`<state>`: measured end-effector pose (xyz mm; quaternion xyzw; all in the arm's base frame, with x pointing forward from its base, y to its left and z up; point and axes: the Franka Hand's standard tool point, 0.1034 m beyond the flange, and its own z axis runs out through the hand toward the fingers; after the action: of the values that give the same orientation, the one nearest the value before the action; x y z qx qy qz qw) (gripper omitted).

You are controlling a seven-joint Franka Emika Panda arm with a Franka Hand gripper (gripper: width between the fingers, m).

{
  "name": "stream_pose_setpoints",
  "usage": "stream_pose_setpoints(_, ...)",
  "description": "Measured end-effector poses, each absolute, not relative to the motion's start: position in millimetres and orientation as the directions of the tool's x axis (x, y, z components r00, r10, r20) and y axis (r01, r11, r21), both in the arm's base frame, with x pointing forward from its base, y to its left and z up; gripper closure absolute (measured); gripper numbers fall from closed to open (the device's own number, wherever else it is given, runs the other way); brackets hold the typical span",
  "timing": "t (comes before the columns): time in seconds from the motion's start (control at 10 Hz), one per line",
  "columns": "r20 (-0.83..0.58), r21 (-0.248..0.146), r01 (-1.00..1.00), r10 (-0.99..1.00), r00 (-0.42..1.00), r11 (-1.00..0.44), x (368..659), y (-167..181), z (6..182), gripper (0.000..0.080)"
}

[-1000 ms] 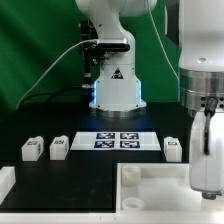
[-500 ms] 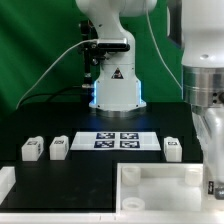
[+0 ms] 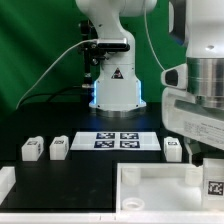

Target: Assemble one leg

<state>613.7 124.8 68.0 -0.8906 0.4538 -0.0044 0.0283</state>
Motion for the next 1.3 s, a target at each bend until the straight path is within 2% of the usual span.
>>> stream_pose_setpoints(0.2, 0.001, -0.060, -0.600, -0.601, 0.799, -0.798, 618.4, 124.1, 71.7, 0.0150)
stream_pose_setpoints(0.3, 0.025, -0.075, -0.414, -0.417, 0.909, -0.907, 634.3, 118.3, 81.1, 0.0150)
stream_pose_setpoints(0.4, 0.035, -0.078, -0.340, -0.343, 0.939, -0.937, 638.7, 112.5, 80.5, 0.0150)
stream_pose_setpoints(0.5, 0.031, -0.074, -0.357, -0.360, 0.932, -0.931, 636.7, 112.7, 78.7, 0.0150)
stream_pose_setpoints(0.7, 0.029, -0.074, -0.381, -0.384, 0.923, -0.921, 636.8, 111.7, 78.5, 0.0455)
stream_pose_setpoints(0.8, 0.024, -0.076, -0.438, -0.441, 0.897, -0.896, 636.8, 111.7, 78.4, 0.0455)
stream_pose_setpoints(0.9, 0.014, -0.079, -0.536, -0.539, 0.842, -0.840, 636.7, 111.9, 78.3, 0.0508)
stream_pose_setpoints(1.1, -0.006, -0.079, -0.703, -0.705, 0.709, -0.706, 636.4, 111.6, 77.6, 0.0508)
stream_pose_setpoints(1.2, -0.018, -0.054, -0.794, -0.794, 0.607, -0.606, 637.6, 111.9, 77.7, 0.0508)
stream_pose_setpoints(1.3, -0.039, -0.025, -0.911, -0.911, 0.412, -0.411, 637.8, 110.3, 78.2, 0.0508)
